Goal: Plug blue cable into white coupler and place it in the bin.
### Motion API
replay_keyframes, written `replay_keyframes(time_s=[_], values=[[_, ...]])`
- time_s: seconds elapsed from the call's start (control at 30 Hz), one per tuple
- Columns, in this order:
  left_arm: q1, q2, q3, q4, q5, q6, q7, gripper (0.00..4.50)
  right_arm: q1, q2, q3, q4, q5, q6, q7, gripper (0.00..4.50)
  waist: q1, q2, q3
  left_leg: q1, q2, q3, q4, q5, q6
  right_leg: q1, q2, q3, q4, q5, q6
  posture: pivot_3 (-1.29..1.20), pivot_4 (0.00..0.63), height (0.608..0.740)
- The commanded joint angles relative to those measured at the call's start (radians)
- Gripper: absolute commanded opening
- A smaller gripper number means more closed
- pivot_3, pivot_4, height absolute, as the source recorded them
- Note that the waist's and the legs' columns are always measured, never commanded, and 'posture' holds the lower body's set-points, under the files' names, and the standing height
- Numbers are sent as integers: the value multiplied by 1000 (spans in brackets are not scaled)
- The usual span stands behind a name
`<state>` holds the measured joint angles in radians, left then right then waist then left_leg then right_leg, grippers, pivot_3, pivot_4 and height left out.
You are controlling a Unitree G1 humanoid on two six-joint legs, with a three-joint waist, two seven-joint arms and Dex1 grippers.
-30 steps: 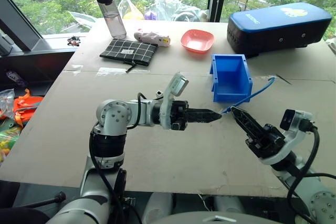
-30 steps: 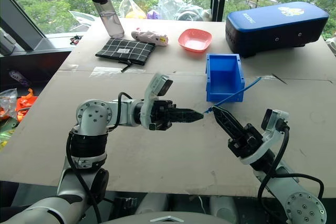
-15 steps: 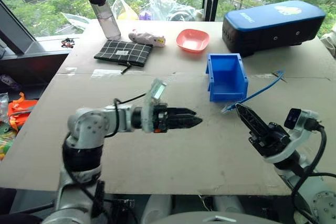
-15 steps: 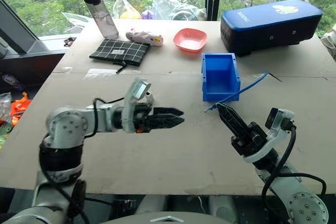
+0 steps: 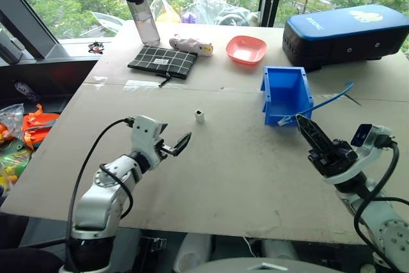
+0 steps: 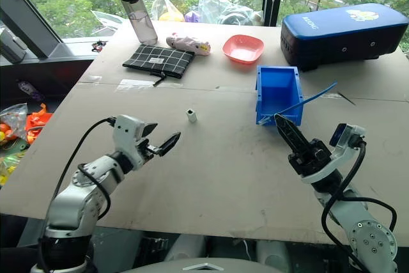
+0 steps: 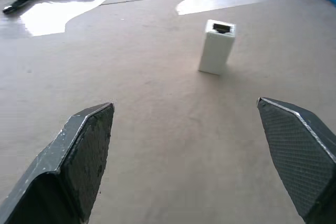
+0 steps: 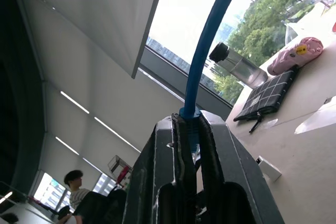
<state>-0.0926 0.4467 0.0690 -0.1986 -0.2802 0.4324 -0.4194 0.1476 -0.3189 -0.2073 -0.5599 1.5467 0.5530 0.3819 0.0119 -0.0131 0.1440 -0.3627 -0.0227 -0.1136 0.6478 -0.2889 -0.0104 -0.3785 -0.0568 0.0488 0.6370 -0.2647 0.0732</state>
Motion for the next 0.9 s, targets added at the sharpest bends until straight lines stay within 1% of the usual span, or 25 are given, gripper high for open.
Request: replay_keyframes(time_s=[0.03, 0.13, 0.27, 0.4, 0.53, 0.63, 0.7, 0.8, 0.87, 0.9], values=[[-78, -14, -29, 137, 46, -110, -35, 4422, -20, -8, -20, -20, 35, -4, -12, 0, -1, 0, 0, 0, 0, 0, 0, 0, 0, 0, 0, 0, 0, 0, 0, 0, 150, 736], [-186, -16, -60, 320, 68, -194, -108, 4422, -16, -17, -29, -36, 41, -4, -24, 0, -1, 0, 0, 0, 0, -1, 0, 0, 0, 0, 0, -2, 1, 0, 0, 0, 150, 736], [-276, -21, -73, 479, 76, -265, -182, 4422, -5, -24, -35, -58, 43, -10, -36, 0, -9, 0, 0, 0, 0, -1, 0, 0, 0, 0, 0, -3, 2, 0, 0, 0, 150, 736], [-322, -33, -87, 560, 78, -316, -255, 4422, 13, -21, -29, -80, 32, -17, -46, 0, -18, 0, 0, 0, 0, -1, 0, 0, 0, 0, 0, -4, 3, 0, 0, 0, 150, 736], [-349, -57, -106, 600, 99, -353, -277, 4422, 26, -15, -22, -95, 26, -28, -55, 0, -20, 0, 0, 0, 0, -3, 1, 0, 0, 0, 0, -4, 4, 0, 0, 0, 150, 736], [-358, -76, -113, 619, 113, -370, -288, 3658, 35, -14, -19, -106, 24, -32, -61, 0, -20, 0, 0, 0, 0, -4, 1, 0, 0, 1, 0, -4, 4, 0, 1, 0, 150, 736], [-355, -78, -113, 618, 119, -375, -293, 2867, 39, -16, -22, -110, 27, -33, -65, 0, -22, 0, 0, 1, 0, -4, 1, 0, 0, 1, 0, -4, 4, 0, 1, 0, 150, 736], [-347, -73, -114, 621, 130, -379, -304, 1351, 44, -22, -28, -115, 31, -35, -70, 0, -22, 0, 0, 1, 0, -4, 1, 0, 0, 1, 0, -4, 4, 0, 1, 0, 150, 736], [-347, -67, -116, 626, 133, -375, -317, 563, 48, -26, -29, -119, 28, -35, -73, 0, -22, 0, -1, 1, 0, -4, 1, 0, 0, 1, 0, -4, 4, 0, 1, 0, 150, 736], [-349, -63, -119, 629, 136, -375, -325, 617, 49, -28, -29, -121, 23, -36, -76, 0, -23, 0, -1, 1, 0, -4, 1, 0, 0, 1, 0, -4, 4, 0, 1, 0, 150, 736]])
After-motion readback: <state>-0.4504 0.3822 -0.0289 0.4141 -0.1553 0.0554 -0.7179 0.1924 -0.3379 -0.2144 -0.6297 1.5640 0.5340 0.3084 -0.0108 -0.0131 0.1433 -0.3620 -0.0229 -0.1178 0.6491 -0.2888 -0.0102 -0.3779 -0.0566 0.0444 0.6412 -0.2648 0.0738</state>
